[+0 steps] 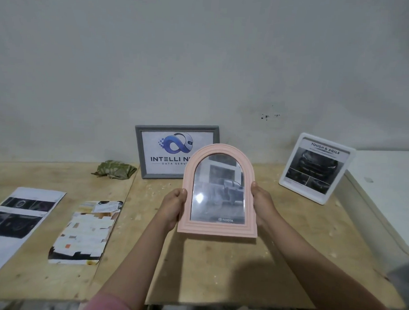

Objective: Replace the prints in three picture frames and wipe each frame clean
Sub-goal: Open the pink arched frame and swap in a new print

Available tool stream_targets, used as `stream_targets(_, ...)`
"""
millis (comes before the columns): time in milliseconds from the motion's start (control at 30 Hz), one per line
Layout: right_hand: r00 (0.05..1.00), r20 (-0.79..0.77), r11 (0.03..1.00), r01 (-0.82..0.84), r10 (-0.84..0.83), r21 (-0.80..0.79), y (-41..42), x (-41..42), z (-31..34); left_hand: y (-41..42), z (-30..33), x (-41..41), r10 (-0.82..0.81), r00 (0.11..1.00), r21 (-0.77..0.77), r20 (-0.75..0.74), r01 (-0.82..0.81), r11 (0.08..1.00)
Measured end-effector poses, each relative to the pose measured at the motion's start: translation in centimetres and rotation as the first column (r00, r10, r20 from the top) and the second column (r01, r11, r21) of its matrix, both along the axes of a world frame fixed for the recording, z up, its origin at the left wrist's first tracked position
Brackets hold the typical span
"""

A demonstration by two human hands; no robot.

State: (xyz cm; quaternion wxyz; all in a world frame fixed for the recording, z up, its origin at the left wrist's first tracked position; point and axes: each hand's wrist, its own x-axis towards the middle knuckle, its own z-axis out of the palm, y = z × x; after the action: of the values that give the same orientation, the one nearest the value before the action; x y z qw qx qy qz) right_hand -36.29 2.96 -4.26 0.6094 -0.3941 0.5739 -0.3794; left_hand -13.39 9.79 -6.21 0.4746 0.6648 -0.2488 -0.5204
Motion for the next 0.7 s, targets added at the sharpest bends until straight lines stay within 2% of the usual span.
stream_targets(133, 0.996, 0.037, 0.996, -0.08, 0.078, 0.047, -0.6, -0.3, -0.4, 0.2, -1.0, -0.8, 0.107, 0.994, -0.011, -0.032, -0.107, 0.994)
stream_targets(267, 0.96, -0.252, 0.992, -0.124, 0.118, -0.007, -0.3, 0.1, -1.1, 0.9, 0.7, -2.6, 0.209, 0.977, -0.034, -0.035, -0.21, 0.977)
stream_targets(400, 0.934, -0.35, 0.997, -0.081, 0.073, -0.008, -0.2, 0.0, -2.0, 1.1, 1.0, -3.6, 0.196, 0.981, 0.009, 0.008, -0.196, 0.981)
stream_targets(500, 0.926, -0.368, 0.997, -0.081, 0.083, 0.022, -0.4, 0.1, -2.5, 1.6, 1.8, -4.5, 0.19, 0.971, 0.101, 0.145, -0.205, 0.974)
stream_targets(567, 0.918, -0.382, 0.994, -0.103, 0.105, 0.027, -0.5, 0.6, -2.9, 2.2, 2.0, -4.9, 0.255, 0.927, 0.062, 0.277, -0.282, 0.957)
stream_targets(700, 0.886, -0.407, 0.973, -0.225, 0.222, 0.04, -0.5, 2.5, -3.0, 4.0, 1.5, -4.2, 0.364, 0.87, -0.002, 0.334, -0.385, 0.923)
